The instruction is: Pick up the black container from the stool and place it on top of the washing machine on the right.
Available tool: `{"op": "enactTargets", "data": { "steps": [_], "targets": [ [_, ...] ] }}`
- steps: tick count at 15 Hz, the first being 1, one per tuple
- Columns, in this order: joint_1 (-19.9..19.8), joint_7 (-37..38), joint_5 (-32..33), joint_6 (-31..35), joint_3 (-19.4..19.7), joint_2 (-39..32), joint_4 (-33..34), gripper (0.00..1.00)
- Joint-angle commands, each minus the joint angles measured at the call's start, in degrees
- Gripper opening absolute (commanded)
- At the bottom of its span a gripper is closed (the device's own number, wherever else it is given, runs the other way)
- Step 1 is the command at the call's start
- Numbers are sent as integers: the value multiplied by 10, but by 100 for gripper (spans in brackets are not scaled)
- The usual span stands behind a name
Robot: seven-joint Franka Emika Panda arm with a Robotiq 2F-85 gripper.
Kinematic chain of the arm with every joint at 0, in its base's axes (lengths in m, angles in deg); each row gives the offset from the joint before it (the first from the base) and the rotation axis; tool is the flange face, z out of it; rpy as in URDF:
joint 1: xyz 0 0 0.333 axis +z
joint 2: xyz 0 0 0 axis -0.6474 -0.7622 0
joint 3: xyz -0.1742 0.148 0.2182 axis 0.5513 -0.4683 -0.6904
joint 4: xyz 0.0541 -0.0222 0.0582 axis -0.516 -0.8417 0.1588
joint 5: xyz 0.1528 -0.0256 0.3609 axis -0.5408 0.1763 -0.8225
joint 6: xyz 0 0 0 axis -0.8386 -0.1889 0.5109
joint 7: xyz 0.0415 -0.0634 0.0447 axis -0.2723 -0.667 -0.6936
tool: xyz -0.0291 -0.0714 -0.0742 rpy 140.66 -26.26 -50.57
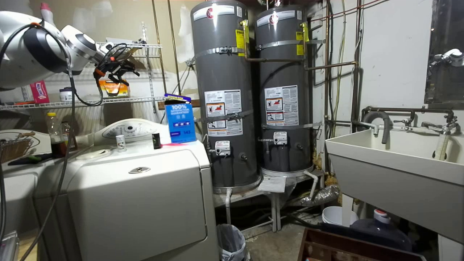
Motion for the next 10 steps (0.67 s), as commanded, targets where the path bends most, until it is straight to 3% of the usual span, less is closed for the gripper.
{"op": "enactTargets", "data": {
  "steps": [1,6,10],
  "targets": [
    [0,10,9,-3,-2,3,0,100],
    [-4,34,15,-24,11,9,0,100],
    [-11,93,34,-109,43,22,0,100]
  ]
}}
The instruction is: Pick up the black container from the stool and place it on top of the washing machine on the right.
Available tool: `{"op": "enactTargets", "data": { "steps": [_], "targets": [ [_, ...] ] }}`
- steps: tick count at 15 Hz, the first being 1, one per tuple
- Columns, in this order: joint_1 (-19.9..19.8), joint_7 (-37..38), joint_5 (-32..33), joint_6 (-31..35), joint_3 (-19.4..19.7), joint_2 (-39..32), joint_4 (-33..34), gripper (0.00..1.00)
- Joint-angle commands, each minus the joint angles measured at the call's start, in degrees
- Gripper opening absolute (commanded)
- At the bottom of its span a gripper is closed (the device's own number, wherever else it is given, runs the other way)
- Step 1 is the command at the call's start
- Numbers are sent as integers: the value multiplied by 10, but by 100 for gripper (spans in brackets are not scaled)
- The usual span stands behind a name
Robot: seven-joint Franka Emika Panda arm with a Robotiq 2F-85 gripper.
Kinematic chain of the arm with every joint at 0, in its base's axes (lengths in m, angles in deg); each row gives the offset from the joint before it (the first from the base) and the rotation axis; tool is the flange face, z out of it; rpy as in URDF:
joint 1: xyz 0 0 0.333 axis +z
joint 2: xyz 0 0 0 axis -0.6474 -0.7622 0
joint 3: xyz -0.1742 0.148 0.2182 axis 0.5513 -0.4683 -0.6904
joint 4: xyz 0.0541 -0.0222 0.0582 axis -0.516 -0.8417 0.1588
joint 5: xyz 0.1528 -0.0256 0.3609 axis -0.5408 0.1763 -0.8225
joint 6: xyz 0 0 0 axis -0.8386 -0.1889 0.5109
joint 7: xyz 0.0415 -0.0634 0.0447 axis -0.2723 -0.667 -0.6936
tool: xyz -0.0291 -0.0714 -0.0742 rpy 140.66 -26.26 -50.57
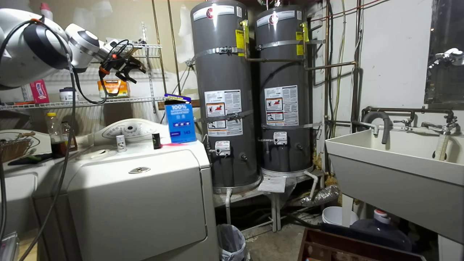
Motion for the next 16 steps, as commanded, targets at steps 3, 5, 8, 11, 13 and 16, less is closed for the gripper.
{"op": "enactTargets", "data": {
  "steps": [3,5,8,11,13,16],
  "targets": [
    [1,97,49,-119,41,28,0,100],
    [7,134,71,-164,52,40,1,100],
    [23,206,109,-214,59,59,3,100],
    [14,204,127,-201,32,61,4,100],
    [20,216,135,-206,34,67,4,100],
    [19,220,136,-206,34,66,4,100]
  ]
}}
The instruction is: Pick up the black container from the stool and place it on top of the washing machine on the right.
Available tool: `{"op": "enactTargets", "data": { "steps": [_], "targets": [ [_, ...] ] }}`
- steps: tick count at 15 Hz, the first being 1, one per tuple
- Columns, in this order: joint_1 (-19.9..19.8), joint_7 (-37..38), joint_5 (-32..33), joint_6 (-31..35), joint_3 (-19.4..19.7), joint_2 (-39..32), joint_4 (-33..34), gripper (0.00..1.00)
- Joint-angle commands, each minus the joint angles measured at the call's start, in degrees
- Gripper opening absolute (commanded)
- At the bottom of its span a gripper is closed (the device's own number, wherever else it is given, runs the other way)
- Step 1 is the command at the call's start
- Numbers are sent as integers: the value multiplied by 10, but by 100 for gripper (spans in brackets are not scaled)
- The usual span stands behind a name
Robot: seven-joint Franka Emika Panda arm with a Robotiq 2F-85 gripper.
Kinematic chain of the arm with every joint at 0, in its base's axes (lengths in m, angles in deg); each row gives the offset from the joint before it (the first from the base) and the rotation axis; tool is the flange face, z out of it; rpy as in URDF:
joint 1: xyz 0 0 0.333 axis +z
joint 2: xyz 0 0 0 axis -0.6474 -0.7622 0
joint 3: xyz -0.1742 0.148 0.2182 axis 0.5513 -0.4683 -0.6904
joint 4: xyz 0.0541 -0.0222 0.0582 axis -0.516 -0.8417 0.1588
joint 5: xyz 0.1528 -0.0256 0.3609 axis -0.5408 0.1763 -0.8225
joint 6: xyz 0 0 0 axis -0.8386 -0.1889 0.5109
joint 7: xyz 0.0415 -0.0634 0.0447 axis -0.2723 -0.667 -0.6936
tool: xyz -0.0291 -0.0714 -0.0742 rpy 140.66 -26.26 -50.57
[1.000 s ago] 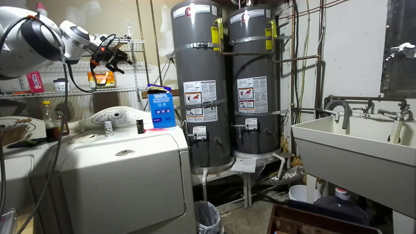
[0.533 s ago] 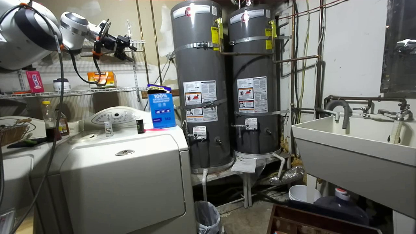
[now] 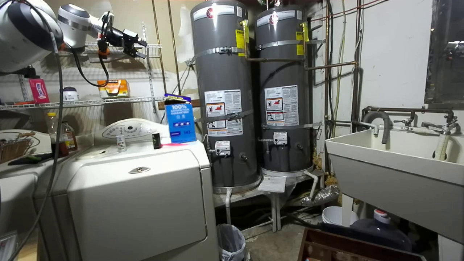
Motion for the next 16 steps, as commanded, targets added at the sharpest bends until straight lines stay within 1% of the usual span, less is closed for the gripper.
{"op": "enactTargets", "data": {
  "steps": [1,14,16],
  "targets": [
    [-5,3,22,-3,-25,3,0,100],
    [-5,6,22,-3,-25,3,0,100],
    [-21,24,24,-22,-22,8,0,100]
  ]
}}
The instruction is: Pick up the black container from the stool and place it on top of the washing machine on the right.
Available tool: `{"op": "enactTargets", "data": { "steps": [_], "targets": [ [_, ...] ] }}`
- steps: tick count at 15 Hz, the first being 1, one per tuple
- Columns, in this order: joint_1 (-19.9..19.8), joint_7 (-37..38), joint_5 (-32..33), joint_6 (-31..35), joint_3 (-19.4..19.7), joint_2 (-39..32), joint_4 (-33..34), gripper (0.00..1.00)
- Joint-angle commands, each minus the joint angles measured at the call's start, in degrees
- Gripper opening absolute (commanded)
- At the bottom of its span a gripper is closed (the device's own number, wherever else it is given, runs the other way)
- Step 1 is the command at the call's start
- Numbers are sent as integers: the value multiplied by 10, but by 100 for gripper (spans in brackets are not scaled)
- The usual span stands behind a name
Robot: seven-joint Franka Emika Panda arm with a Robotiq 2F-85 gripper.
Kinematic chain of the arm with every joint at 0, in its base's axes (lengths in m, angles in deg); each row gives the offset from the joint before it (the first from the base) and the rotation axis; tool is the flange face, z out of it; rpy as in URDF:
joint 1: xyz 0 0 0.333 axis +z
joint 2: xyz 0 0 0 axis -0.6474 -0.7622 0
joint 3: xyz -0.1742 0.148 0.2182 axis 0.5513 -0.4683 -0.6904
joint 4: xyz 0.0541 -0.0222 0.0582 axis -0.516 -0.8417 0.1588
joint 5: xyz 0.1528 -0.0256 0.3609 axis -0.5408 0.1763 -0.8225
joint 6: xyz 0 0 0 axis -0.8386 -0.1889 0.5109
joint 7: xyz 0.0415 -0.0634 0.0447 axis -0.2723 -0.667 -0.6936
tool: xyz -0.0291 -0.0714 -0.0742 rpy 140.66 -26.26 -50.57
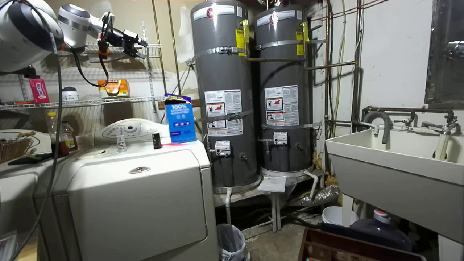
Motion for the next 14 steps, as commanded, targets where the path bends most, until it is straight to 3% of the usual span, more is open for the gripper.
{"op": "enactTargets", "data": {
  "steps": [1,6,7,13,14],
  "targets": [
    [-24,29,24,-37,-12,10,0,100],
    [-62,78,44,-136,-15,38,0,100],
    [-72,76,34,-91,-33,52,0,100],
    [-104,157,27,25,-66,101,3,100],
    [-98,126,41,-6,-64,93,3,100]
  ]
}}
